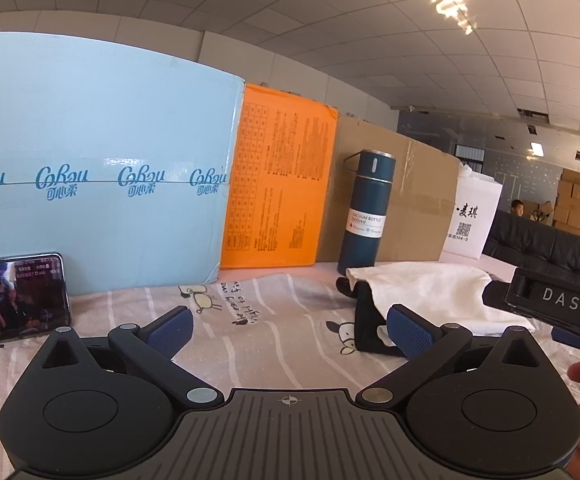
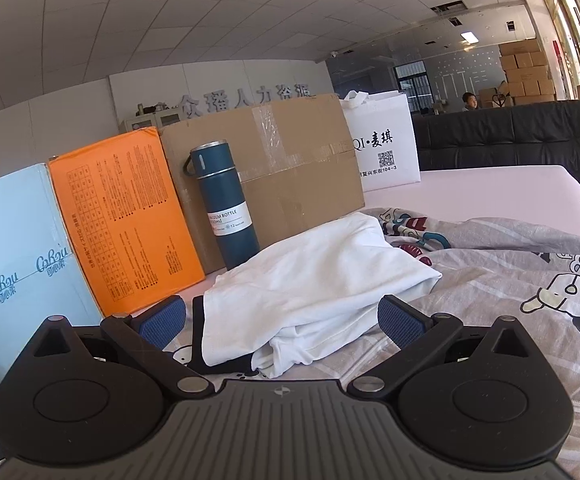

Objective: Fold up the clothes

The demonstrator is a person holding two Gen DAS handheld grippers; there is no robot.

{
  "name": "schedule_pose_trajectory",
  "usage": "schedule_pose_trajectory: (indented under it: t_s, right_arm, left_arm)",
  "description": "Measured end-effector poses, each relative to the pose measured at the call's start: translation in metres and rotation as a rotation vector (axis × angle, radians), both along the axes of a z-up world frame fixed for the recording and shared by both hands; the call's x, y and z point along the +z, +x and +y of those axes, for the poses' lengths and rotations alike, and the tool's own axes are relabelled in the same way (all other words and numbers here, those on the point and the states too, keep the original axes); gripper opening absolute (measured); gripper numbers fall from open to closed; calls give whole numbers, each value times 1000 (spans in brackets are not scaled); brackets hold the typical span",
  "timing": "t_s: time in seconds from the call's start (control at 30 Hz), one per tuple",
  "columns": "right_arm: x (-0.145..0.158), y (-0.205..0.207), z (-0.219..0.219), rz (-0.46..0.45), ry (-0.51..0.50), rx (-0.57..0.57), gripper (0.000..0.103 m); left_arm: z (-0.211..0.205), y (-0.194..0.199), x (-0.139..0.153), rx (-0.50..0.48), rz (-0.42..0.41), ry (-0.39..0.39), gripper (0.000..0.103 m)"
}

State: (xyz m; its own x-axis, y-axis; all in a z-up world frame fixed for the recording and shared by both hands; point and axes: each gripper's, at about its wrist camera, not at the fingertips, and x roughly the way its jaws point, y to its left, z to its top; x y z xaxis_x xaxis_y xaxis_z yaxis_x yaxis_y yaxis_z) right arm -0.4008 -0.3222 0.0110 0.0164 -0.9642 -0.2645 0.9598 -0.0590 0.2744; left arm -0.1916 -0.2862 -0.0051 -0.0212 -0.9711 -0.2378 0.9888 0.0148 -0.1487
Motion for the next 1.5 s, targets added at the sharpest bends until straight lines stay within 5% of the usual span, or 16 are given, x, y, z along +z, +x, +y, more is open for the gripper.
schedule_pose_trajectory:
  t_s: [0.2,0.63,1.5]
  right_arm:
    - [-13,-4,-6,-56,34,100,103]
    - [-13,-12,2,-6,62,-26,103]
    - [-15,-9,0,0,87,10,103]
  left_arm:
    - [3,-4,1,5,-27,-30,103]
    - [-4,-5,-4,-59,0,21,103]
    - [-9,-12,-11,-92,-42,69,103]
